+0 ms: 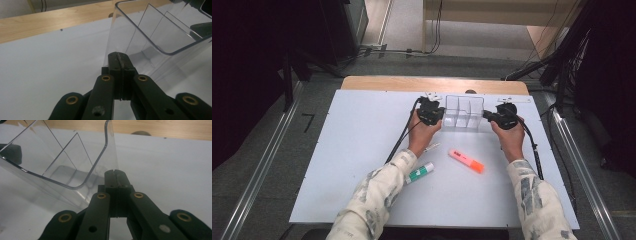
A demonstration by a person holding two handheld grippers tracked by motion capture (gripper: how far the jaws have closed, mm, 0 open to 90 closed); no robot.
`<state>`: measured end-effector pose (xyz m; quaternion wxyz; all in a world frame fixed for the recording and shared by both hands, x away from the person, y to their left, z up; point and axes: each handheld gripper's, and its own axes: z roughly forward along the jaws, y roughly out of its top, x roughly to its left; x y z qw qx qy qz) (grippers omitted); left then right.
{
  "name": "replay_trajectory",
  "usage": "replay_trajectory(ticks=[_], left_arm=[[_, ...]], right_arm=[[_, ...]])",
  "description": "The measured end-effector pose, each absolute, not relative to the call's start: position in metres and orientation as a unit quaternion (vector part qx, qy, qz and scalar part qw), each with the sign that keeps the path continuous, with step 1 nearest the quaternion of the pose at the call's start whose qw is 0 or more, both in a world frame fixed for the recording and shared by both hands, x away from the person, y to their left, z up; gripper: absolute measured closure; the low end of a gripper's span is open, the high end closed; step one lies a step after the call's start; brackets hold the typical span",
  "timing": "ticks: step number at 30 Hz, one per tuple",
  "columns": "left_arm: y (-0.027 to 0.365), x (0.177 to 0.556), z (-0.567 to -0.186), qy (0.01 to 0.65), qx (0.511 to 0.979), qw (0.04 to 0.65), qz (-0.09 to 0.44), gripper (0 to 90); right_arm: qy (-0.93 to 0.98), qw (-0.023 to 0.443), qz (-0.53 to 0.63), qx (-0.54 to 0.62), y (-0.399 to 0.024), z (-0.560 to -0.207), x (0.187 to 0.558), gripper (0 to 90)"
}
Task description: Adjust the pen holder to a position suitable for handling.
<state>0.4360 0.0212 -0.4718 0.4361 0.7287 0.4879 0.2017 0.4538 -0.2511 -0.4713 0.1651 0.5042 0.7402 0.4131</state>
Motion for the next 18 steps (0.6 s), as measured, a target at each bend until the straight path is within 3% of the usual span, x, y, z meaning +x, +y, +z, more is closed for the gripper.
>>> replay_trajectory(ticks=[11, 18], left_arm=[[0.085, 0.402, -0.477, 0.514, 0.706, 0.438, 0.213, 90.0], [0.097, 0.401, -0.478, 0.522, 0.698, 0.437, 0.222, 90.0]], right_arm=[[0.767, 0.137, 0.421, 0.465, -0.190, -0.473, 0.445, 87.5], [0.768, 0.133, 0.420, 0.464, -0.171, -0.473, 0.435, 87.5]])
